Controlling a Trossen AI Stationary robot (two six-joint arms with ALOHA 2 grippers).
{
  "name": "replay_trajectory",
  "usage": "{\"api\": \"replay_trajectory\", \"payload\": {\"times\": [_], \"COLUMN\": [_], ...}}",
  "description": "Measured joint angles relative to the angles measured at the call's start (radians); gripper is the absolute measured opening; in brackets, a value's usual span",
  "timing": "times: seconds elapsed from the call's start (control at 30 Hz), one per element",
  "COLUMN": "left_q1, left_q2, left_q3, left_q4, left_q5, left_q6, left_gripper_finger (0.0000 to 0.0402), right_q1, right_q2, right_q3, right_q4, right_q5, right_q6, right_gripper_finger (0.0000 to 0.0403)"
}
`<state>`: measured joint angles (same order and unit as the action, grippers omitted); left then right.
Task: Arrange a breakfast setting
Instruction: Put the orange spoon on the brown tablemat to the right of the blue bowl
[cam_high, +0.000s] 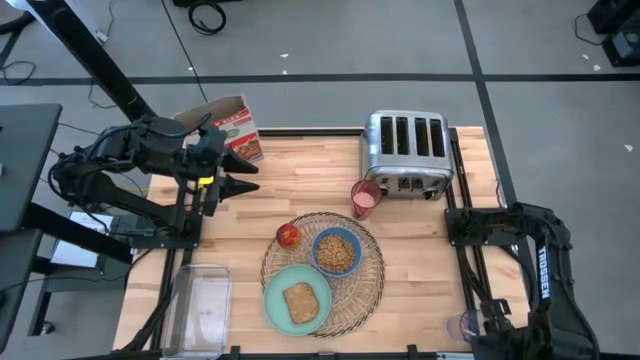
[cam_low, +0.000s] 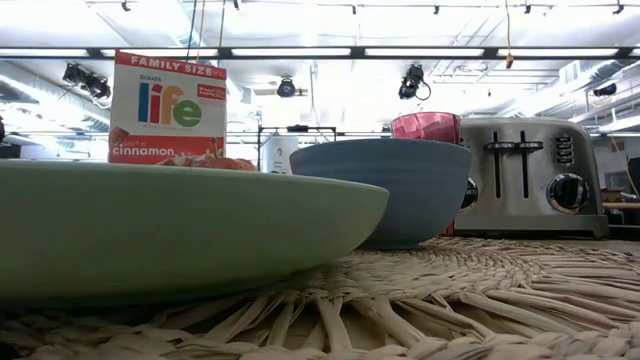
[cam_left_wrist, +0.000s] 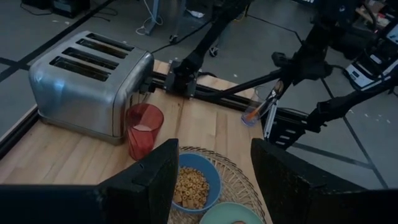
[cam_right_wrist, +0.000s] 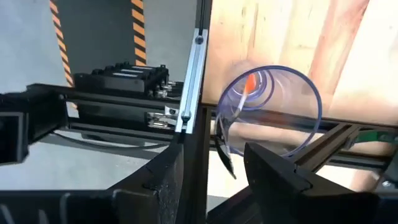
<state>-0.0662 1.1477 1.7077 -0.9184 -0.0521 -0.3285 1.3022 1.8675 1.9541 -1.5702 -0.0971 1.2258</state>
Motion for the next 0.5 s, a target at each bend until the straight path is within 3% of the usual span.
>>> {"api": "replay_trajectory", "payload": {"times": [0.5], "left_q1": [0.000], "left_q2": [0.000], "left_q3": [0.000], "left_q4": [0.000], "left_q5": [0.000], "left_q6": [0.001], "left_gripper_finger": [0.0208], "right_q1": [0.001], "right_q2": [0.000], "right_q3": [-0.131], "right_q4": [0.081], "right_q5": [-0.085], "right_q6": [-0.131], "right_gripper_finger": [0.0150]}}
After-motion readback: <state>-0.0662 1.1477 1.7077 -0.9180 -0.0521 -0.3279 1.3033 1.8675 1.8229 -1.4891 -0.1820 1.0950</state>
